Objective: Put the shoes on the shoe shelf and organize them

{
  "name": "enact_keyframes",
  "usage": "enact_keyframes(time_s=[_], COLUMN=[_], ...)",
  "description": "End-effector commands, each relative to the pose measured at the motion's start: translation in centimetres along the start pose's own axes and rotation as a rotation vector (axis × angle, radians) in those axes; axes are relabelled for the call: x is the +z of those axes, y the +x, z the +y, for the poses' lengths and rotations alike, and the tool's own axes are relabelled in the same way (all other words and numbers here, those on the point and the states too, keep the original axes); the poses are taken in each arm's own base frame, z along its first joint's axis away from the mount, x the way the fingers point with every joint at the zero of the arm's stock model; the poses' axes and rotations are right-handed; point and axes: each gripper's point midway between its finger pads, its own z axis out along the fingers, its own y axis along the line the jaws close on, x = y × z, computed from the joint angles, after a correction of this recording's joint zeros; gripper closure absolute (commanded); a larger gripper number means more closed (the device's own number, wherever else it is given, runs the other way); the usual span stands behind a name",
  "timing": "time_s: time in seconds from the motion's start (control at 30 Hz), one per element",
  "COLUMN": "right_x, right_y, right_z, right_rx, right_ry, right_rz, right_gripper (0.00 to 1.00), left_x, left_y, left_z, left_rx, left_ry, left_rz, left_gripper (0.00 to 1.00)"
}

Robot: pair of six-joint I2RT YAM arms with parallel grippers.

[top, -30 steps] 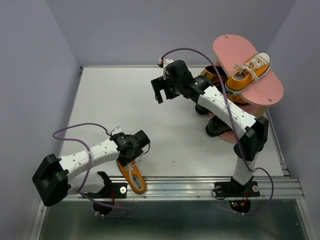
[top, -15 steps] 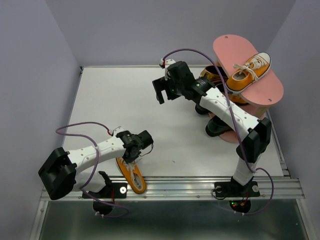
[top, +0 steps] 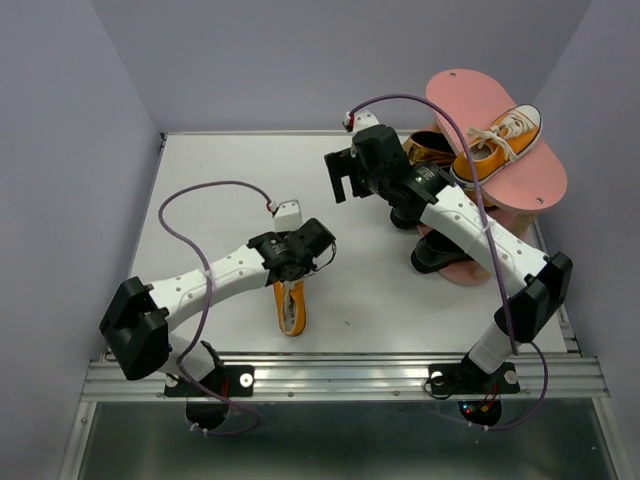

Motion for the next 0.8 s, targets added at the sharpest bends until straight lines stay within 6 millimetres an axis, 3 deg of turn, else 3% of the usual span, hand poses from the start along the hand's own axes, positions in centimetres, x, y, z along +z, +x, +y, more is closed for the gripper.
enact_keyframes(time_s=[0.0, 0.17, 0.27, 0.3, 0.37, 0.4, 0.53, 0.67, 0.77], right_x=[-2.4, -5.3, -6.7, -7.6, -8.3, -9.0, -9.9, -9.9, -9.8], right_y=[-3.1, -3.9, -4.4, -4.8, -5.3, -5.7, -6.5, -6.9, -7.1], right_z=[-2.0, -4.5, -5.2, -5.5, -5.6, -5.7, -5.4, -4.8, -4.6], right_rx=[0.073, 0.124, 0.144, 0.156, 0.166, 0.178, 0.192, 0.192, 0.194], right_ry=[0.083, 0.172, 0.184, 0.184, 0.180, 0.170, 0.133, 0.102, 0.095], right_rz=[-0.132, -0.205, -0.240, -0.262, -0.284, -0.304, -0.339, -0.347, -0.349], right_gripper=[0.00, 0.00, 0.00, 0.00, 0.00, 0.00, 0.00, 0.00, 0.00], left_x=[1.4, 4.9, 6.7, 6.9, 6.6, 6.0, 3.3, -0.6, -1.4], left_y=[-4.9, -7.8, -7.6, -7.8, -7.7, -8.2, -9.3, -10.2, -9.2], left_z=[-3.1, -4.5, -5.1, -5.5, -6.1, -6.4, -6.3, -4.8, -3.5], left_rx=[0.231, 0.291, 0.319, 0.319, 0.321, 0.314, 0.282, 0.234, 0.190], left_ry=[0.064, 0.046, 0.040, 0.040, 0.065, 0.083, 0.116, 0.109, 0.100], left_rz=[-0.147, -0.161, -0.112, -0.098, -0.084, -0.091, -0.111, -0.144, -0.125], left_gripper=[1.00, 1.00, 1.00, 0.71, 0.41, 0.18, 0.15, 0.21, 0.25])
